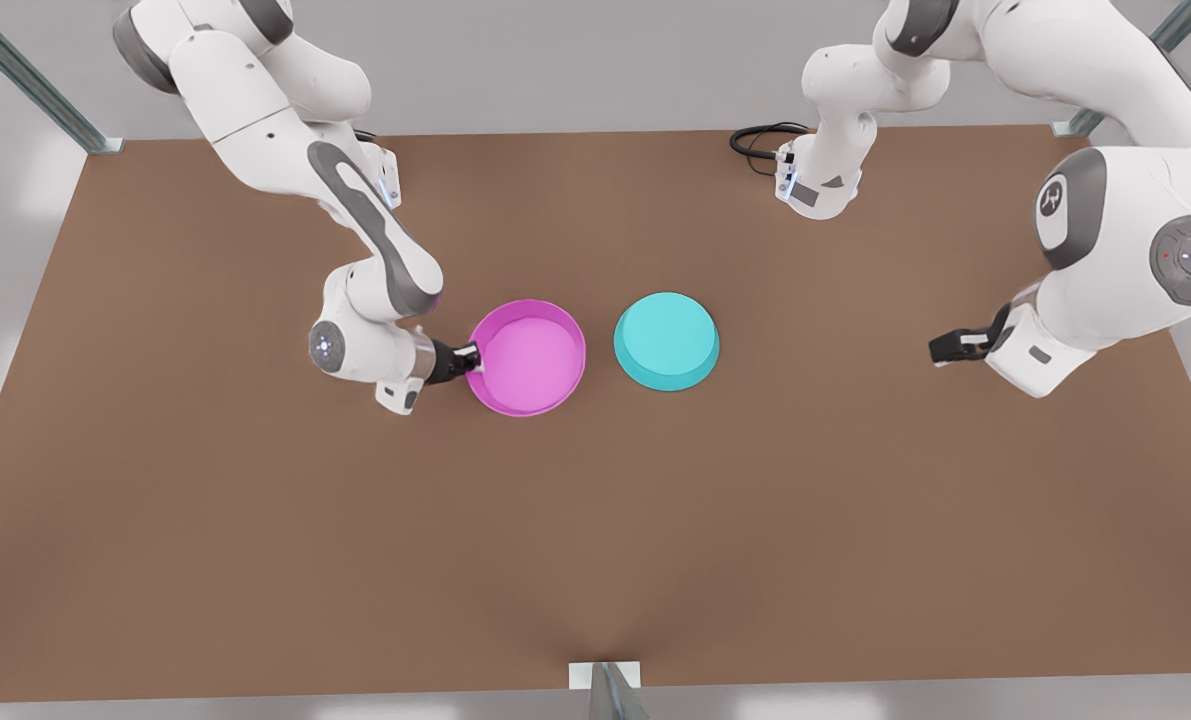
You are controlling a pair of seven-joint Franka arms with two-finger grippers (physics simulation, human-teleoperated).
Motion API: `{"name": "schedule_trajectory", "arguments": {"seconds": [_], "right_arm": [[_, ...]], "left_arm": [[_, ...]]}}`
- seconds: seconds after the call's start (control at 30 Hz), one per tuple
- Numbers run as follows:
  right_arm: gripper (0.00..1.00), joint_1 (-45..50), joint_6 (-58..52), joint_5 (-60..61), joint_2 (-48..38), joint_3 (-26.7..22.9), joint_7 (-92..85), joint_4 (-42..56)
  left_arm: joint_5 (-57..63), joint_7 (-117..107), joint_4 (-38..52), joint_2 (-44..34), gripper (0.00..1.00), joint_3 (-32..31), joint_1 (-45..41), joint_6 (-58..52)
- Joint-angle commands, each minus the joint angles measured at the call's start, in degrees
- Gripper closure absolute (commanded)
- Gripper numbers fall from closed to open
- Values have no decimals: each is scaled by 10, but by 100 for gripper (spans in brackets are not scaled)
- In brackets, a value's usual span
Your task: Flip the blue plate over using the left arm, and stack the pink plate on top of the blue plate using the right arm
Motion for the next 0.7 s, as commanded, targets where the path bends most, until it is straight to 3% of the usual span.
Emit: {"name": "schedule_trajectory", "arguments": {"seconds": [0.0,0.47,0.67], "right_arm": [[79,3,3,-7,0,1,13,1],[79,222,168,-4,16,-1,258,22],[79,258,204,-2,60,-2,278,46]], "left_arm": [[2,0,0,0,0,0,0,0],[-1,0,1,22,0,-2,8,11],[-1,-1,1,26,0,-2,8,15]]}}
